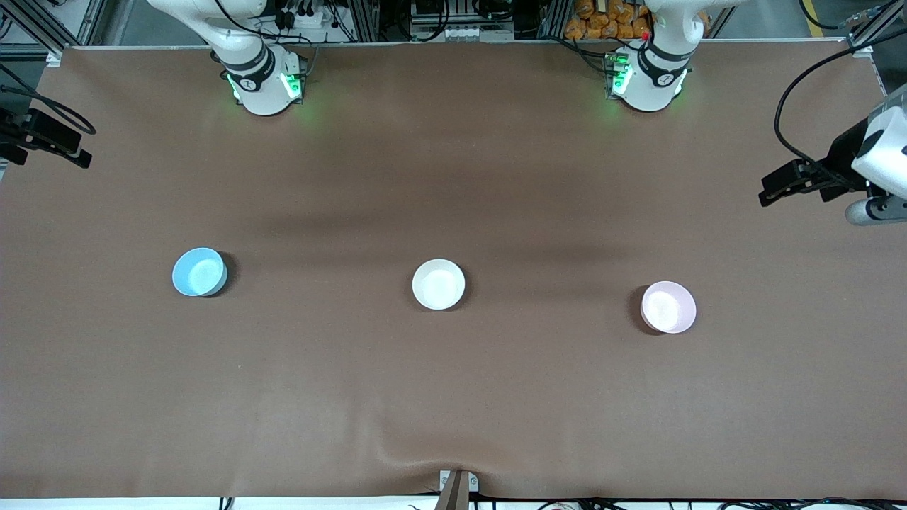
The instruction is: Stack pink and blue bowls on white bowl
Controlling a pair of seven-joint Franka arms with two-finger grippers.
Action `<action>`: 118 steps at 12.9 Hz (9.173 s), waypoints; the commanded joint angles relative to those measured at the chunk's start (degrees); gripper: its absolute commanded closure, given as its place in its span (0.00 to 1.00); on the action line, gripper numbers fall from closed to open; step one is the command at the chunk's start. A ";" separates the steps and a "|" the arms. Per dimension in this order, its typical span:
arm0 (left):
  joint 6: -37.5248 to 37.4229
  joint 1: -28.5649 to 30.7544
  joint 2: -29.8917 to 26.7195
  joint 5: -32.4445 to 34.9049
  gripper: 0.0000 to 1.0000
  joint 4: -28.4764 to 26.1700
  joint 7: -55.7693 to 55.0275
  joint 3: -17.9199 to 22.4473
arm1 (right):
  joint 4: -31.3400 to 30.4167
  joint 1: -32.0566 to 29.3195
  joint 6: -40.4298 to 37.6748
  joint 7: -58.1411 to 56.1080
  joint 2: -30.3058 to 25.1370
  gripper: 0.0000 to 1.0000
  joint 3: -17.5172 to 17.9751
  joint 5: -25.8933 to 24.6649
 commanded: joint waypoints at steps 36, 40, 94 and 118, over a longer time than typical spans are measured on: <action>48.11 3.07 22.94 -0.11 0.33 -20.52 1.06 0.34 | 0.49 -1.04 -0.78 -0.28 0.09 0.00 0.57 0.85; 49.08 3.07 25.22 -0.11 0.45 -20.52 1.14 0.43 | 0.49 -0.87 -0.78 -0.28 0.09 0.00 0.57 0.85; 38.26 -30.74 36.74 -7.32 1.00 4.35 -43.94 -8.12 | 0.58 -3.24 -0.34 -0.36 3.76 0.00 0.57 0.68; 47.93 -34.54 45.71 -6.88 0.00 7.52 -42.72 -5.46 | -29.73 -14.49 44.74 -15.82 23.30 0.04 0.75 -0.73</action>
